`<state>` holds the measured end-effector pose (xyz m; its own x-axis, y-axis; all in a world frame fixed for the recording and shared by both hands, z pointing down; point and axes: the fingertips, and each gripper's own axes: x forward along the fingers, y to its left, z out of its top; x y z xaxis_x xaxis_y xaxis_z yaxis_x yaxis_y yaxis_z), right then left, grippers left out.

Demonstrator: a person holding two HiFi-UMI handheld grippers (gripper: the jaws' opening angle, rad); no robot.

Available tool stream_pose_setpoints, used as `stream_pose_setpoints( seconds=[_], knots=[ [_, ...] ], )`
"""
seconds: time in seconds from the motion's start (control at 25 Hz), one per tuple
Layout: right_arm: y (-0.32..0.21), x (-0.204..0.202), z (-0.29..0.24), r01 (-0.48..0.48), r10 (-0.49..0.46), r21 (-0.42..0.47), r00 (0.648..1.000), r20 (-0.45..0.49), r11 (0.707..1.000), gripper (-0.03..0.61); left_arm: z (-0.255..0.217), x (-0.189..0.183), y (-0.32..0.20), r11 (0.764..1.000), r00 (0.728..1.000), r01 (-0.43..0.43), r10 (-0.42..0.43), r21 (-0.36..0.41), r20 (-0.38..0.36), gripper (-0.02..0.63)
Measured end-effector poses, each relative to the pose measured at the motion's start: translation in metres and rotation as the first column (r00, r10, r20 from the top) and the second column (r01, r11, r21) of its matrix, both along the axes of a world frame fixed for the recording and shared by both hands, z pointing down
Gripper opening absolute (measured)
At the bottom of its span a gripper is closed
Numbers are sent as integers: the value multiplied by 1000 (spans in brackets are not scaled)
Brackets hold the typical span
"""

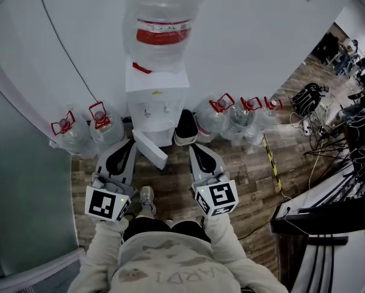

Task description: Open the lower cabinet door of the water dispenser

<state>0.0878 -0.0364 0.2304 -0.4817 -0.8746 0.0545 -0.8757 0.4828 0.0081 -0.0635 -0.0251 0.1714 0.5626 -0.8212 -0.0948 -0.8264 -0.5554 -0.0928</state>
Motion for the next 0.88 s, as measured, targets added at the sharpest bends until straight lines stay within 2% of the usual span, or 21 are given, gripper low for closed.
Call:
stream_pose_setpoints(
  seconds=[0.88],
  knots=[
    [30,3,-25,24,-24,48,1000,3,999,9,-9,-2,25,999,998,40,-39,17,-38,0]
  ],
)
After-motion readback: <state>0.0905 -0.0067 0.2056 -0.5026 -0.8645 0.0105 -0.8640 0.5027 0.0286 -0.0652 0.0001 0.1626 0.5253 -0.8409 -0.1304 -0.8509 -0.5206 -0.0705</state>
